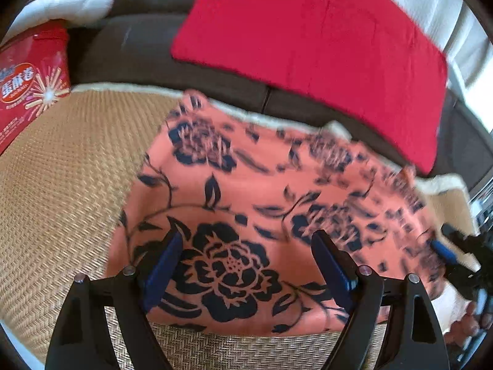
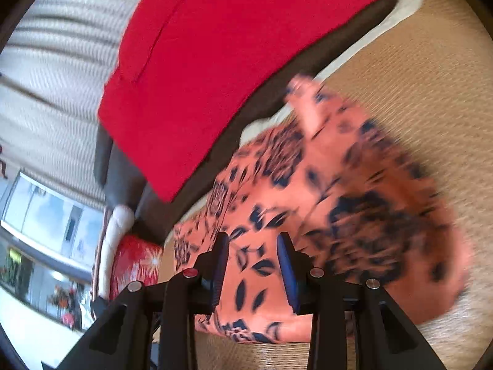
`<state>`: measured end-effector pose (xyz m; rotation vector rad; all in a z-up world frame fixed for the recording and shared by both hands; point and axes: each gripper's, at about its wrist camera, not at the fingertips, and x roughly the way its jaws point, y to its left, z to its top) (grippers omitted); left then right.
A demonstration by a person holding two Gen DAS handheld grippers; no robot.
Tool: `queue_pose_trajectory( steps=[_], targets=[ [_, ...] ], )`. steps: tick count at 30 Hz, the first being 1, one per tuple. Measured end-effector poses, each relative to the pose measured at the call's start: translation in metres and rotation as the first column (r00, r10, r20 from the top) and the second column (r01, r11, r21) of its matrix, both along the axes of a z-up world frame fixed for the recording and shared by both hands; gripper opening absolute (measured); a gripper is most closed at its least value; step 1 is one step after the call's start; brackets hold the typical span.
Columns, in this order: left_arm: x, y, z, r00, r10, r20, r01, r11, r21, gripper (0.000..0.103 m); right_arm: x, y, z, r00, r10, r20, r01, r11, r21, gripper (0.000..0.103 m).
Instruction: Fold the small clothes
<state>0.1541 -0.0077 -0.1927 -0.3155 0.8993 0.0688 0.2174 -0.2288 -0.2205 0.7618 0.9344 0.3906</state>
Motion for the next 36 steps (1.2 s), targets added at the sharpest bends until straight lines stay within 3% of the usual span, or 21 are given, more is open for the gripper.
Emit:
queue_pose_trajectory(
  steps=[5, 7, 9, 12, 16, 17, 20, 22, 26, 32, 36],
  targets=[
    [0.017, -0.029, -0.021, 0.994, -0.066, -0.092, 0.082, 0.979, 0.186, 0.087, 0.01, 0.037, -0.034, 0.984, 0.094, -0.154, -0.108, 0.991, -0.085, 0.04],
    [0.019, -0.033, -0.022, 0.992, -0.073, -0.105, 0.094, 0.973, 0.213, 0.089, 0.01, 0.037, -0.027, 0.985, 0.097, -0.143, -0.111, 0.989, -0.094, 0.044],
    [0.021, -0.033, -0.021, 0.992, -0.074, -0.104, 0.093, 0.976, 0.198, 0.091, 0.011, 0.033, -0.02, 0.989, 0.096, -0.113, -0.104, 0.992, -0.07, 0.056],
    [0.025, -0.038, -0.026, 0.989, -0.097, -0.108, 0.117, 0.973, 0.201, 0.1, 0.014, 0.023, -0.007, 0.997, 0.039, -0.073, -0.048, 0.99, -0.131, 0.056],
    [0.032, -0.063, -0.04, 0.985, -0.108, -0.137, 0.147, 0.935, 0.322, 0.103, 0.02, 0.003, 0.002, 0.999, -0.045, -0.03, 0.036, 0.97, -0.24, 0.059],
    [0.031, -0.065, -0.04, 0.986, -0.095, -0.136, 0.135, 0.936, 0.325, 0.103, 0.023, -0.001, -0.002, 0.998, -0.052, -0.045, 0.039, 0.966, -0.256, 0.059],
    [0.032, -0.067, -0.04, 0.986, -0.092, -0.136, 0.131, 0.94, 0.316, 0.103, 0.028, 0.0, -0.006, 0.999, -0.004, -0.036, -0.007, 0.958, -0.286, 0.062],
    [0.032, -0.068, -0.04, 0.985, -0.093, -0.144, 0.135, 0.94, 0.312, 0.103, 0.029, 0.005, -0.004, 0.999, 0.03, -0.024, -0.035, 0.958, -0.285, 0.072],
    [0.032, -0.062, -0.041, 0.983, -0.103, -0.151, 0.145, 0.942, 0.302, 0.103, 0.032, -0.001, 0.0, 0.999, 0.025, -0.04, -0.035, 0.966, -0.257, 0.072],
    [0.017, -0.042, -0.017, 0.992, -0.078, -0.096, 0.095, 0.979, 0.183, 0.103, 0.031, -0.002, -0.012, 0.998, 0.013, -0.069, -0.024, 0.987, -0.16, 0.072],
    [-0.007, -0.023, -0.004, 0.998, 0.021, -0.056, -0.015, 0.996, 0.093, 0.103, 0.022, -0.006, -0.012, 0.997, 0.002, -0.077, -0.011, 0.992, -0.126, 0.072]
  ],
)
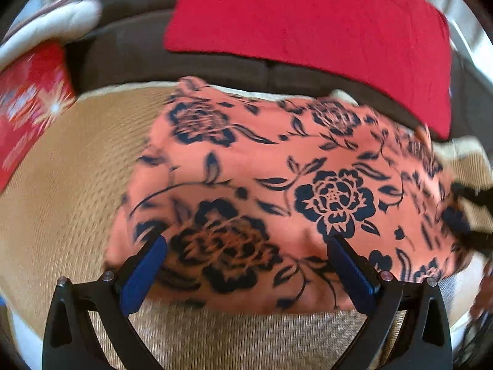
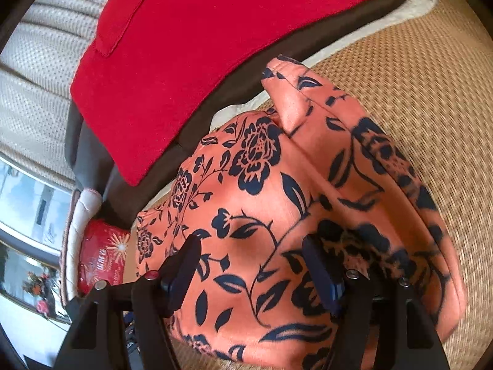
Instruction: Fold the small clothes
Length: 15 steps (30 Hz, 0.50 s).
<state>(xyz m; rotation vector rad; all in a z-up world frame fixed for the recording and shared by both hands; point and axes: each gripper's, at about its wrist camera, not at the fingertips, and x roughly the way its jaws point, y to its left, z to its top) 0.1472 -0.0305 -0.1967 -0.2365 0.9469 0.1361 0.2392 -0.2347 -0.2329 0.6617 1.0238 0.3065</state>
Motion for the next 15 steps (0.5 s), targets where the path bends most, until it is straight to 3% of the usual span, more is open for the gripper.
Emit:
queue_pose_trajectory(
  steps=[3, 6, 9, 12, 15],
  targets=[
    [-0.017, 0.02, -0.004, 0.994, 0.109, -0.016, -0.11, 0.99, -0.089, 0.103, -0.018, -0.008, 0.005, 1.0, -0.026, 0.008, 0.025, 0.999, 0.048, 0.072],
    [-0.037, 0.028, -0.007, 0.988, 0.154, -0.02, -0.155, 0.978, -0.14, 0.103, -0.038, -0.015, 0.011, 0.999, -0.027, 0.029, 0.024, 0.992, 0.122, 0.072],
    [-0.055, 0.026, -0.007, 0.989, 0.151, 0.006, -0.147, 0.974, -0.169, 0.103, -0.06, -0.023, 0.013, 0.999, -0.021, 0.037, 0.014, 0.983, 0.182, 0.072],
    [-0.061, 0.029, -0.005, 0.987, 0.156, 0.033, -0.143, 0.957, -0.254, 0.102, -0.09, -0.041, 0.013, 0.998, -0.057, 0.036, 0.048, 0.974, 0.221, 0.073],
    [-0.06, 0.038, -0.007, 0.985, 0.168, 0.039, -0.147, 0.934, -0.324, 0.093, -0.111, -0.066, 0.011, 0.991, -0.13, 0.019, 0.121, 0.961, 0.25, 0.073]
  ],
)
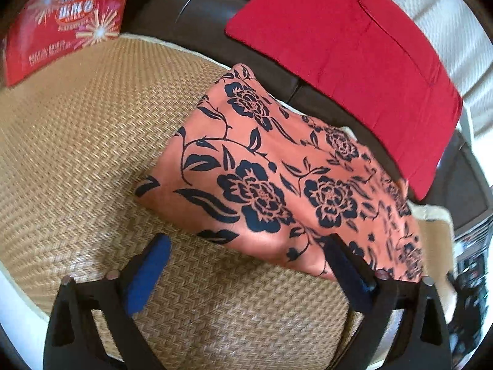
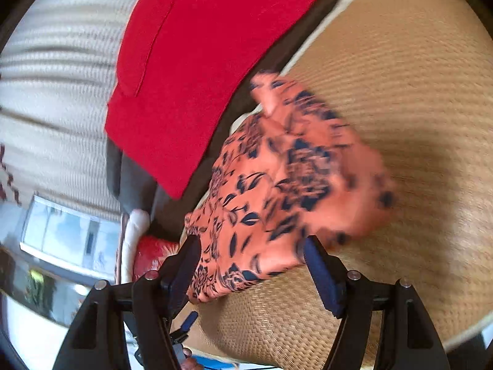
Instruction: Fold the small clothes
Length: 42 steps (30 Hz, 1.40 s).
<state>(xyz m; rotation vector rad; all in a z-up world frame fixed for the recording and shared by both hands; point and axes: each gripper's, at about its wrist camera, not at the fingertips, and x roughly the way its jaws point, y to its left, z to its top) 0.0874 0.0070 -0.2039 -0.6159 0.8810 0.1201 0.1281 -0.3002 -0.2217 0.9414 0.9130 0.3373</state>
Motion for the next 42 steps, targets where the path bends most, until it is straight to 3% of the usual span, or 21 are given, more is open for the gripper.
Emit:
queue_pose_trajectory(
  steps=[4, 5, 10, 15, 20, 21, 22, 23, 24, 28, 33, 38, 42],
  targets=[
    [0.013, 0.007, -0.015, 1.0, 0.012, -0.015, -0.014, 0.992, -0.129, 0.066, -0.003, -0.026, -0.014, 0.991, -0.105, -0.081, 0.104, 0.994, -0.023, 0.073],
    [0.017, 0.009, -0.02, 0.999, 0.028, -0.029, -0.032, 0.989, -0.144, 0.065, -0.004, -0.033, -0.019, 0.986, -0.134, -0.101, 0.134, 0.991, -0.01, 0.073],
    [0.03, 0.009, -0.025, 0.997, 0.07, -0.031, -0.075, 0.981, -0.18, 0.066, 0.008, -0.043, -0.032, 0.977, -0.169, -0.132, 0.178, 0.982, 0.059, 0.073],
    [0.039, 0.013, -0.031, 0.993, 0.116, -0.021, -0.117, 0.955, -0.273, 0.081, 0.028, -0.03, -0.032, 0.973, -0.194, -0.125, 0.198, 0.98, 0.02, 0.073],
    [0.044, 0.012, -0.031, 0.994, 0.109, -0.007, -0.108, 0.96, -0.259, 0.08, 0.054, -0.009, -0.03, 0.976, -0.207, -0.075, 0.204, 0.978, -0.046, 0.073],
    [0.045, 0.012, -0.031, 0.993, 0.114, -0.006, -0.112, 0.962, -0.248, 0.074, 0.058, -0.004, -0.029, 0.976, -0.207, -0.062, 0.203, 0.977, -0.065, 0.071],
    [0.046, 0.013, -0.032, 0.992, 0.127, -0.014, -0.127, 0.965, -0.228, 0.058, 0.06, -0.001, -0.028, 0.977, -0.207, -0.051, 0.202, 0.976, -0.086, 0.061],
    [0.046, 0.014, -0.034, 0.99, 0.141, -0.027, -0.144, 0.968, -0.205, 0.048, 0.062, 0.003, -0.027, 0.978, -0.205, -0.044, 0.198, 0.973, -0.118, 0.051],
    [0.046, 0.016, -0.036, 0.988, 0.153, -0.034, -0.157, 0.967, -0.199, 0.036, 0.064, 0.007, -0.027, 0.98, -0.192, -0.048, 0.183, 0.971, -0.152, 0.032],
    [0.044, 0.02, -0.039, 0.989, 0.144, -0.02, -0.145, 0.961, -0.234, 0.02, 0.066, 0.021, -0.02, 0.985, -0.171, -0.011, 0.165, 0.965, -0.204, 0.03],
    [0.041, 0.013, -0.034, 0.993, 0.119, -0.012, -0.119, 0.976, -0.18, 0.014, 0.057, 0.046, 0.012, 0.984, -0.1, 0.15, 0.141, 0.946, -0.293, 0.028],
    [0.031, 0.016, -0.03, 0.995, 0.102, -0.008, -0.102, 0.982, -0.16, 0.012, 0.047, 0.059, 0.031, 0.967, -0.029, 0.252, 0.115, 0.936, -0.334, 0.028],
    [0.027, 0.022, -0.033, 0.995, 0.097, -0.012, -0.098, 0.98, -0.173, 0.013, 0.045, 0.046, 0.019, 0.981, -0.043, 0.188, 0.104, 0.938, -0.33, 0.028]
  ],
)
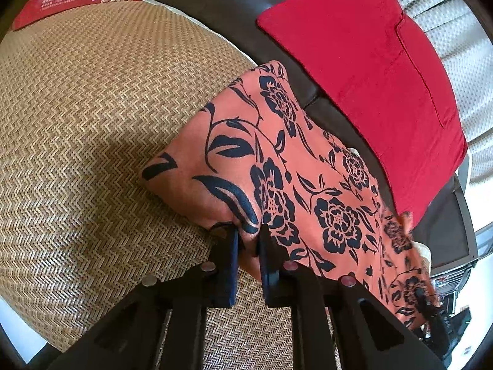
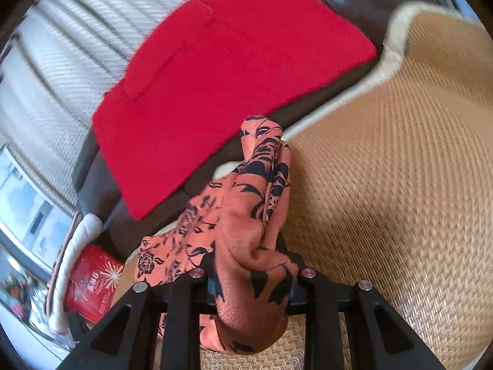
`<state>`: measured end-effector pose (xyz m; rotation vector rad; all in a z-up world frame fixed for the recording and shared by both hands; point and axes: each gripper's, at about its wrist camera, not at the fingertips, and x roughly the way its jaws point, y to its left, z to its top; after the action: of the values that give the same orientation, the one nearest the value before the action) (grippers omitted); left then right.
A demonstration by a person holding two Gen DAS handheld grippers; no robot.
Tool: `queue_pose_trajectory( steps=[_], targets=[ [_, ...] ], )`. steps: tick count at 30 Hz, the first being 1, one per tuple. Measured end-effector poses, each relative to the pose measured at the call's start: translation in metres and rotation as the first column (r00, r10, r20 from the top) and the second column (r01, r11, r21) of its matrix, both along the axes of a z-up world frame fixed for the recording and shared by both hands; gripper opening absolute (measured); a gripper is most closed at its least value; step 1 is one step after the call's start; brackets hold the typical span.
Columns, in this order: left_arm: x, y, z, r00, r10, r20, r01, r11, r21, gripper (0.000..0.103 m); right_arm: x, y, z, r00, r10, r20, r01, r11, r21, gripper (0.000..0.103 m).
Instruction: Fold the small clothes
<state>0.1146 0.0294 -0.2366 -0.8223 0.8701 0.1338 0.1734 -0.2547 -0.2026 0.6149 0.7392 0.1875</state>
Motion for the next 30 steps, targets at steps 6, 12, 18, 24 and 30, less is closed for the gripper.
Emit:
queue_pose_trajectory(
  steps=[6, 12, 18, 24, 30],
  targets=[
    [-0.003, 0.021, -0.015, 0.997, 0.076, 0.008, -0.073, 0.981, -0.178, 0.028, 0.004, -0.014, -0.017, 0.996, -0.017, -0.082, 0.022, 0.998, 0.059, 0.028],
    [0.0, 0.019, -0.015, 0.994, 0.106, 0.039, -0.098, 0.979, -0.177, 0.023, 0.006, -0.02, -0.025, 0.992, -0.027, -0.123, 0.034, 0.998, 0.057, 0.028],
    [0.005, 0.009, -0.005, 0.993, 0.097, 0.061, -0.09, 0.991, -0.104, 0.012, 0.01, -0.032, -0.041, 0.976, -0.048, -0.211, 0.07, 0.992, 0.102, 0.031],
    [0.002, -0.008, 0.027, 0.988, 0.045, 0.148, -0.051, 0.998, 0.042, 0.011, -0.008, -0.066, -0.018, 0.954, -0.242, -0.178, 0.257, 0.964, 0.066, 0.043],
    [0.008, -0.036, 0.059, 0.974, -0.052, 0.222, -0.008, 0.965, 0.263, 0.011, -0.021, -0.042, 0.031, 0.981, -0.15, 0.123, 0.151, 0.989, 0.003, 0.053]
  ],
)
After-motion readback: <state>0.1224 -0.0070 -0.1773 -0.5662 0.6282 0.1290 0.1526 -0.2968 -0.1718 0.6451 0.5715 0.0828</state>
